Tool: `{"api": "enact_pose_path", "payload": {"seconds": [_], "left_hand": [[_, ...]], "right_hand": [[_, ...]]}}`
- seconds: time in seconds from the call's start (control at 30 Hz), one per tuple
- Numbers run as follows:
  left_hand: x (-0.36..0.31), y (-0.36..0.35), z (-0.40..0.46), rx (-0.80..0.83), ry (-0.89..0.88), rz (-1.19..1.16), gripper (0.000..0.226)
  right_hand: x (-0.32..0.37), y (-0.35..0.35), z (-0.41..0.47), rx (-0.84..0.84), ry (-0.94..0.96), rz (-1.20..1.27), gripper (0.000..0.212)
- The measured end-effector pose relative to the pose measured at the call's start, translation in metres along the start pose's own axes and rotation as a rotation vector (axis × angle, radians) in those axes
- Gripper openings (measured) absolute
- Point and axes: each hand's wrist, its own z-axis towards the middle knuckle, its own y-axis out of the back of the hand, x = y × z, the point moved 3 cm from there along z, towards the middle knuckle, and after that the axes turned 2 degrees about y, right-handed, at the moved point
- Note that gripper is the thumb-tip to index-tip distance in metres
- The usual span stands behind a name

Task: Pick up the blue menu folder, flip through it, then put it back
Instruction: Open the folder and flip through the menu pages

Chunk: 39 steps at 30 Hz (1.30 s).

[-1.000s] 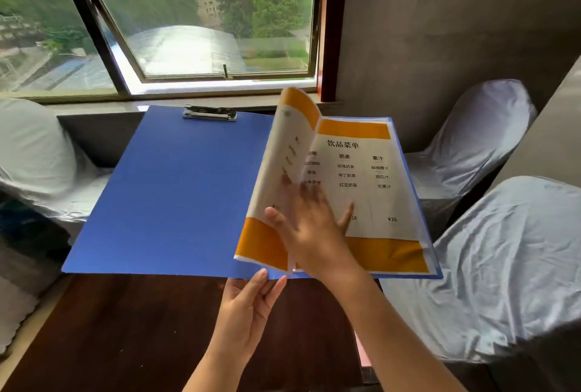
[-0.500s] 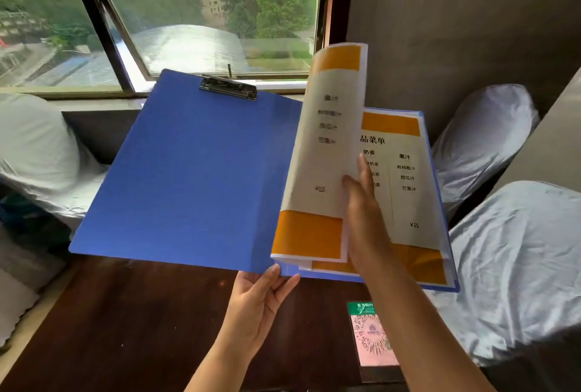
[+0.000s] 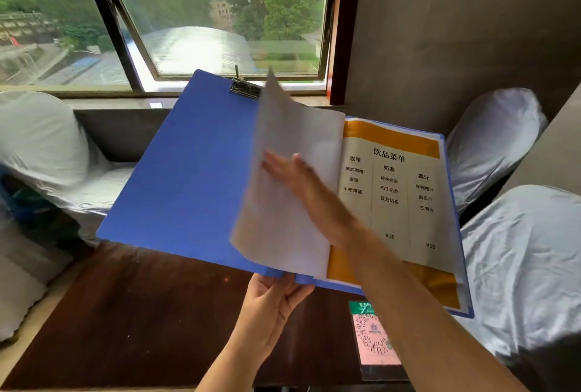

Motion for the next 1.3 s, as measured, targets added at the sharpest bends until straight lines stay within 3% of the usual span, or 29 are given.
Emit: {"api": "enact_pose_path", "payload": {"seconds": [0.1, 0.2, 0.27, 0.33, 0.37, 0.43, 0.47, 0.53, 0.6, 0.67, 0.8, 1.0, 1.1, 1.3], "left_hand": [[0.000, 0.000, -0.001, -0.015, -0.012, -0.051, 0.033], [-0.002, 0.007, -0.003, -0.057, -0.016, -0.132, 0.036], [-0.005, 0.013, -0.003, -0.088, -0.024, -0.155, 0.034], [-0.008, 0.018, -0.004, -0.105, -0.036, -0.162, 0.032], [-0.010, 0.020, -0.004, -0.106, -0.041, -0.165, 0.032], [-0.013, 0.024, -0.004, -0.106, -0.056, -0.161, 0.034], [-0.016, 0.027, -0.005, -0.108, -0.069, -0.147, 0.034], [-0.016, 0.026, -0.002, -0.096, -0.063, -0.115, 0.034], [-0.020, 0.029, -0.001, -0.091, -0.080, -0.111, 0.034], [-0.022, 0.030, 0.000, -0.083, -0.091, -0.116, 0.035], [-0.023, 0.030, 0.002, -0.063, -0.106, -0.087, 0.030], [-0.022, 0.030, 0.002, -0.061, -0.107, -0.109, 0.030], [-0.021, 0.029, 0.002, -0.068, -0.109, -0.124, 0.030], [-0.021, 0.031, 0.003, -0.093, -0.124, -0.119, 0.032]], "right_hand": [[-0.010, -0.029, 0.003, 0.158, 0.028, -0.676, 0.042], [0.000, -0.032, -0.011, 0.137, 0.145, -0.530, 0.036], [0.007, -0.006, -0.026, -0.038, 0.235, -0.571, 0.034], [0.008, 0.034, -0.044, -0.278, 0.316, -0.859, 0.039], [0.005, 0.057, -0.056, -0.403, 0.296, -1.060, 0.047], [-0.002, 0.105, -0.080, -0.574, 0.061, -1.308, 0.072], [-0.009, 0.127, -0.092, -0.596, -0.120, -1.294, 0.084], [-0.020, 0.163, -0.123, -0.518, -0.392, -0.977, 0.095], [-0.024, 0.171, -0.136, -0.341, -0.356, -0.509, 0.089], [-0.023, 0.174, -0.142, -0.218, -0.263, -0.355, 0.076], [-0.024, 0.175, -0.149, -0.267, -0.161, -0.385, 0.052], [-0.020, 0.172, -0.144, -0.402, 0.019, -0.390, 0.036], [-0.019, 0.166, -0.138, -0.480, 0.072, -0.471, 0.021], [-0.019, 0.158, -0.135, -0.641, 0.146, -0.780, 0.016]]}}
